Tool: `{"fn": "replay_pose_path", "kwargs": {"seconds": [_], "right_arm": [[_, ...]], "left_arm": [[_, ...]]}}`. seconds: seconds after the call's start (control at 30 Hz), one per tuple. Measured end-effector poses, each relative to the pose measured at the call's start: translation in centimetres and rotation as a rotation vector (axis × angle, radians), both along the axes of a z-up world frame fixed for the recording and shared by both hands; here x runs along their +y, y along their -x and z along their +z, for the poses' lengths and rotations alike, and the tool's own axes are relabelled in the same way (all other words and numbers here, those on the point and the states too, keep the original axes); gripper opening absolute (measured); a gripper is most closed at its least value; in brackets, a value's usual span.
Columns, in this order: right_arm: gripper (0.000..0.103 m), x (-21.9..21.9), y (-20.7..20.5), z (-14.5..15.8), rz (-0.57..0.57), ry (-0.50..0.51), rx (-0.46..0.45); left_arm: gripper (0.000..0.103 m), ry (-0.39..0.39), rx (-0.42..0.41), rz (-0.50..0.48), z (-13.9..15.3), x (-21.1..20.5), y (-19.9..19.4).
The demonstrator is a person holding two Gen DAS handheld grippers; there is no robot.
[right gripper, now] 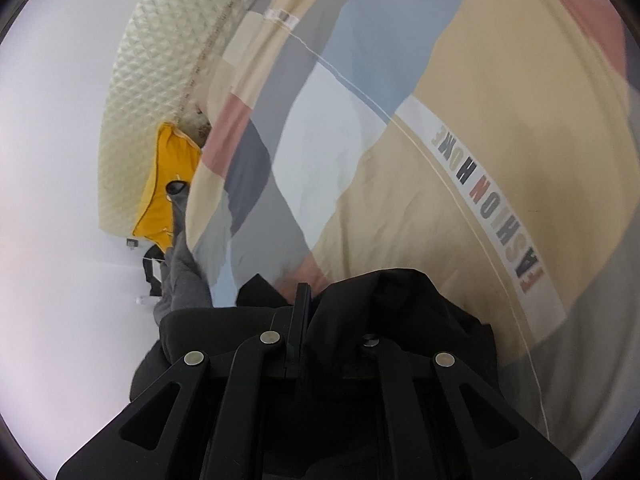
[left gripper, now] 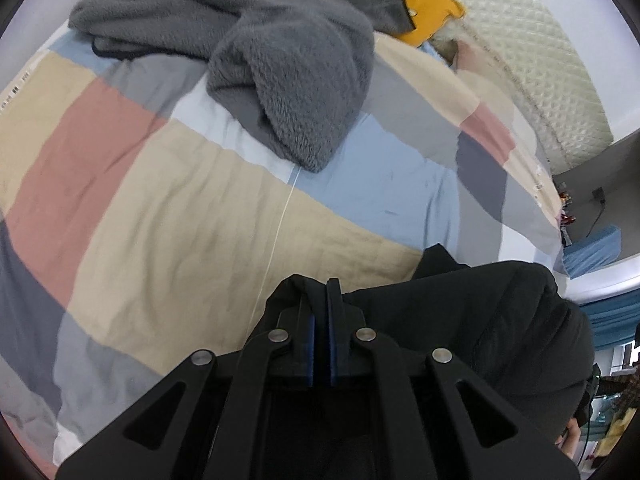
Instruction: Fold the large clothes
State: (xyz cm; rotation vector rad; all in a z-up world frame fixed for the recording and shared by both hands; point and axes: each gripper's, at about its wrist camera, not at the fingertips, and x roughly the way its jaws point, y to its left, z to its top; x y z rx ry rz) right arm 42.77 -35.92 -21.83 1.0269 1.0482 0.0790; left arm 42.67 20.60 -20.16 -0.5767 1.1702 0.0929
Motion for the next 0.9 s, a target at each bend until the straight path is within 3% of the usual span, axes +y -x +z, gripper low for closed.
{"fn": "replay_pose_path", "kwargs": {"seconds": [0.13,0.27,0.5,0.53,0.57,0.6,0.63,0.67,0.9], "right_arm": [[0.002,0.5,-0.9,-2.0,0.008,-0.034,0.004],[0.004,0.5,-0.6,-2.2,0.001,-0.06,-0.006],[0.017,0.6,2.1,3.3,0.087,0.029,-0.038],[0.021,0.6,2.8,4.4,0.101,0.044,-0.036],[0.026,0.5,3.4,5.0,0.104,0.054,-0.033],[0.029,0.3,4.3,6.2,0.105,0.075,-0.033],[0.042,0.2,5.0,7.5,0.11,0.087,-0.04],[0.054,0.0,5.6,8.5,0.113,0.093,-0.051],[0.058,0.3,11.0,19.8,0.122,0.213,-0.195]], "left_arm": [[0.006,-0.005,0.042,-0.012,-2.2,-0.3,-0.6],[0.006,0.022,0.022,-0.008,-2.5,-0.1,-0.2],[0.009,0.101,0.018,0.022,-0.3,1.0,2.8],[0.013,0.094,0.014,0.025,0.5,1.0,3.4],[0.029,0.089,0.005,0.039,1.5,1.2,4.3],[0.046,0.089,-0.005,0.055,2.3,1.4,5.0],[0.083,0.094,-0.026,0.067,3.5,1.5,5.9],[0.09,0.089,-0.054,0.067,4.8,1.4,6.6],[0.09,0.02,-0.258,-0.053,16.2,-1.9,10.5]]}}
